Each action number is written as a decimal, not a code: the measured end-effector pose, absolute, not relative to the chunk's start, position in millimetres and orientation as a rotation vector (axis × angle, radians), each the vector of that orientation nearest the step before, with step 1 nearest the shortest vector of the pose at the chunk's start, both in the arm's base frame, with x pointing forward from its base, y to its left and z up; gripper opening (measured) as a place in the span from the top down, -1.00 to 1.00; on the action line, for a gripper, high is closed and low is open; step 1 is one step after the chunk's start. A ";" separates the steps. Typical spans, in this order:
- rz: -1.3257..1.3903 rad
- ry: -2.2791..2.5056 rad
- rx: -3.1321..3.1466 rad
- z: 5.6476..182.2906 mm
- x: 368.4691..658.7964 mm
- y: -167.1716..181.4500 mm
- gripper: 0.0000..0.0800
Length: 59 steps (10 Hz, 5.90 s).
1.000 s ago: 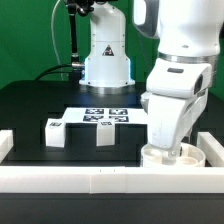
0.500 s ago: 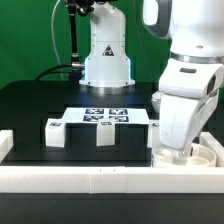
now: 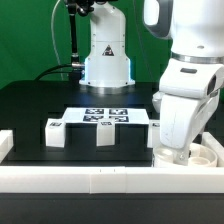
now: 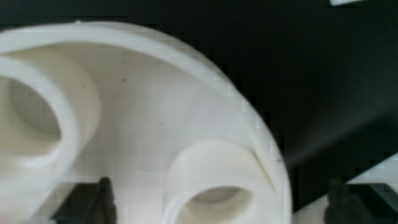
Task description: Assemble stool
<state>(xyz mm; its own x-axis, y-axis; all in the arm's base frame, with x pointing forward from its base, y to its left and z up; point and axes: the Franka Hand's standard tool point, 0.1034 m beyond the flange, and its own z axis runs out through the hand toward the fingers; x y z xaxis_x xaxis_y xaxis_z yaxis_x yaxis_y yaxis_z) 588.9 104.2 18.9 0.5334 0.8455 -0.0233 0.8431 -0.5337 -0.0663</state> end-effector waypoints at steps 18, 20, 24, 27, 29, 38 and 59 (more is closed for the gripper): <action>0.004 -0.506 -3.056 43.5 539.5 51.6 -0.62; 0.004 -0.321 -3.067 44.7 540.2 53.4 -0.62; 0.027 0.153 -3.067 43.5 538.3 58.8 -0.62; 0.082 0.484 -3.031 32.1 530.2 65.3 -0.62; 0.106 0.474 -3.031 32.7 529.5 65.4 -0.62; 0.916 0.247 -2.836 33.9 521.8 65.3 -0.62; 1.373 0.091 -2.578 31.6 511.9 64.1 0.16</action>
Offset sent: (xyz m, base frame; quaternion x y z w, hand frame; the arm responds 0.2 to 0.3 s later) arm -0.0187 -0.0223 0.0374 -0.0045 -0.0322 0.0040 0.9995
